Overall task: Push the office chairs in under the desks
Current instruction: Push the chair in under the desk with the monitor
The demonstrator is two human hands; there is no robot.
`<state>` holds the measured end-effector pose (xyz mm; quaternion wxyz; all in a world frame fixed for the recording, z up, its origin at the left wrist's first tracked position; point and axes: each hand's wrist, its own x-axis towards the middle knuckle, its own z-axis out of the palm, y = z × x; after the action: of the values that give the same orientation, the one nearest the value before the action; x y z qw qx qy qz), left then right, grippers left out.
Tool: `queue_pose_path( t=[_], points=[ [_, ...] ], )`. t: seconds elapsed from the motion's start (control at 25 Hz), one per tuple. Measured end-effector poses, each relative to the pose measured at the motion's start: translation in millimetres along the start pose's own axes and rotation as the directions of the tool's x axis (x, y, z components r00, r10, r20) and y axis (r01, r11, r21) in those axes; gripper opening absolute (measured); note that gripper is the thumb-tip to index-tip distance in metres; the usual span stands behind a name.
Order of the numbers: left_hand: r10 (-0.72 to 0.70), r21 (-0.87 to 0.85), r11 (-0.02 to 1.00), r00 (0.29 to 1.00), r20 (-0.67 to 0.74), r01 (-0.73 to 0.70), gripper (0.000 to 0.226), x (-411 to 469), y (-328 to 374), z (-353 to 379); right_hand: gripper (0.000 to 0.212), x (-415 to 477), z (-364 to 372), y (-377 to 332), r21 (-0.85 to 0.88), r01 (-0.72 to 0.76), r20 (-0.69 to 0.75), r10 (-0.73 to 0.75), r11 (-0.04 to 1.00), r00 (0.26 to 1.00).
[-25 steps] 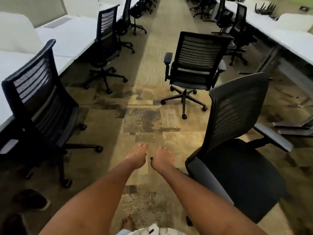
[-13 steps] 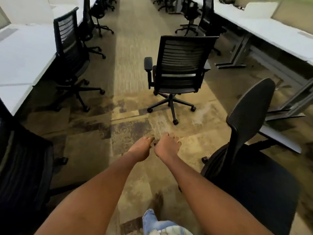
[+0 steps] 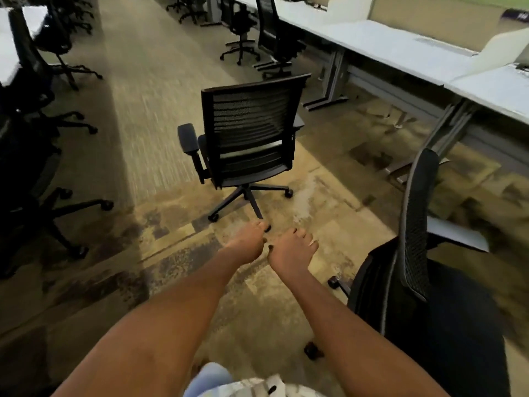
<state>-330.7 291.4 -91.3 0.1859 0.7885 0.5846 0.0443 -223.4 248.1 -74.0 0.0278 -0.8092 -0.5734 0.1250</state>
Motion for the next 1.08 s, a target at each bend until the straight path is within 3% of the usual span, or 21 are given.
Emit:
queue_pose_path(
  t=[0.16,0.32,0.48,0.64,0.72,0.84,0.96,1.08],
  points=[
    [0.196,-0.024,0.98,0.979,0.059,-0.195,0.052,81,12,-6,0.057,44,-22,-2,-0.006,-0.16,-0.099,0.158,0.987,0.982],
    [0.491,-0.02,0.869,0.859,0.142,-0.494,0.053,154,28,-22,0.062,89,-47,-12,0.02,-0.416,-0.235,0.408,0.909,0.882],
    [0.65,-0.037,0.756,0.743,0.163,-0.653,0.058,199,54,-45,0.077,109,-83,-11,0.04,-0.635,-0.335,0.609,0.771,0.718],
    [0.81,-0.098,0.584,0.573,0.123,-0.806,0.066,208,109,-58,0.082,99,-123,25,0.135,-0.833,-0.405,0.797,0.536,0.448],
    [0.884,-0.08,0.463,0.453,0.115,-0.883,0.071,204,144,-65,0.084,87,-135,49,0.159,-0.893,-0.368,0.865,0.42,0.342],
    [0.942,-0.038,0.326,0.321,0.099,-0.945,0.079,203,195,-70,0.096,63,-139,80,0.128,-0.946,-0.214,0.94,0.298,0.267],
    [0.961,0.064,0.215,0.222,0.162,-0.975,0.086,202,241,-63,0.084,49,-127,104,0.138,-0.963,-0.13,0.968,0.234,0.216],
    [0.943,0.178,0.103,0.153,0.295,-0.979,0.082,202,272,-46,0.05,54,-113,112,0.168,-0.956,-0.205,0.957,0.242,0.206]
  ],
)
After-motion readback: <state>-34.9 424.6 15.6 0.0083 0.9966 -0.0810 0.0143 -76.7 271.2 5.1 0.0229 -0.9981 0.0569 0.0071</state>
